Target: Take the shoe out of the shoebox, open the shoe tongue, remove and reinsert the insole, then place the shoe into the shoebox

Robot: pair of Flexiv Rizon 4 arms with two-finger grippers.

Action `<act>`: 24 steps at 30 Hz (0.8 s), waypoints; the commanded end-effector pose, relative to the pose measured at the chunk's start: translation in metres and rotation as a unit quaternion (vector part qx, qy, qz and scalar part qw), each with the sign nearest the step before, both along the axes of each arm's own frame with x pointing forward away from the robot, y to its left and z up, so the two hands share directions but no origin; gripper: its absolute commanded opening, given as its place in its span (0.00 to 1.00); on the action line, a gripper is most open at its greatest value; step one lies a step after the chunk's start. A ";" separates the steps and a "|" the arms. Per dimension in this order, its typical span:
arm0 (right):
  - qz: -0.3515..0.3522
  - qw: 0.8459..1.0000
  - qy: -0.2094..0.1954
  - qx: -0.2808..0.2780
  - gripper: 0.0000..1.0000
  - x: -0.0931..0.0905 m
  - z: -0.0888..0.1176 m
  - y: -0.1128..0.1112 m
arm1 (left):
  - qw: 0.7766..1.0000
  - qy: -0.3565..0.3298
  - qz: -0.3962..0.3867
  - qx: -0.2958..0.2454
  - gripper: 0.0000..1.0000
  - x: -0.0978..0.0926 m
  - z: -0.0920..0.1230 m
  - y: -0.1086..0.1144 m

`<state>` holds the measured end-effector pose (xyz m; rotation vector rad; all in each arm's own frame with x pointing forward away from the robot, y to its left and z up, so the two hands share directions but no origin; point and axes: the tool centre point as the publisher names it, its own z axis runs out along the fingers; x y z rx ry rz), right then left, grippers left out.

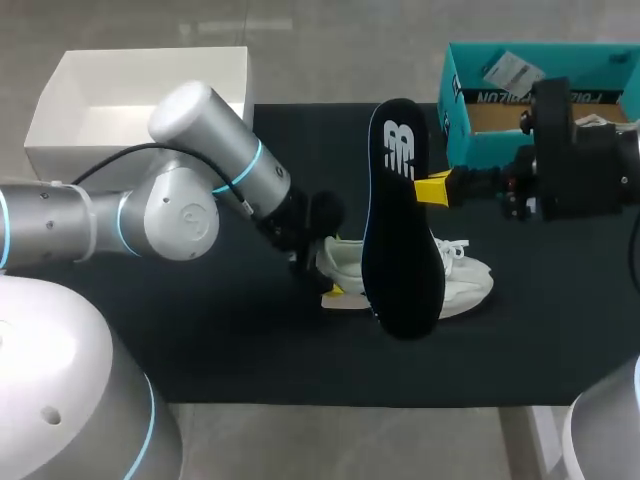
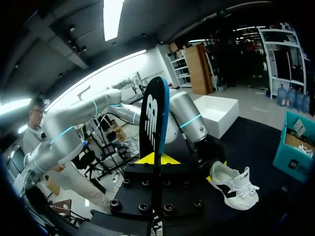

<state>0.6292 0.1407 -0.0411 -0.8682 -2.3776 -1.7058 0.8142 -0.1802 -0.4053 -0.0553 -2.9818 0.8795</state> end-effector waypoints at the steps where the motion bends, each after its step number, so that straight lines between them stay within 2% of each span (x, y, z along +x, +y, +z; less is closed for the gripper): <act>1: 0.000 1.000 0.001 0.000 0.00 0.002 -0.001 0.002 | 0.999 -0.014 0.004 0.045 1.00 -0.007 0.013 0.004; 9: 0.000 1.000 0.001 0.000 0.00 0.002 -0.001 0.002 | 0.995 -0.015 0.013 0.093 1.00 -0.009 0.025 0.016; 18: 0.000 1.000 0.001 0.000 0.00 0.002 -0.001 0.002 | 0.985 -0.022 0.012 0.170 1.00 -0.003 0.039 0.021; 24: 0.000 1.000 0.001 0.000 0.00 0.002 -0.001 0.002 | 0.977 -0.037 0.010 0.210 1.00 -0.007 0.056 0.022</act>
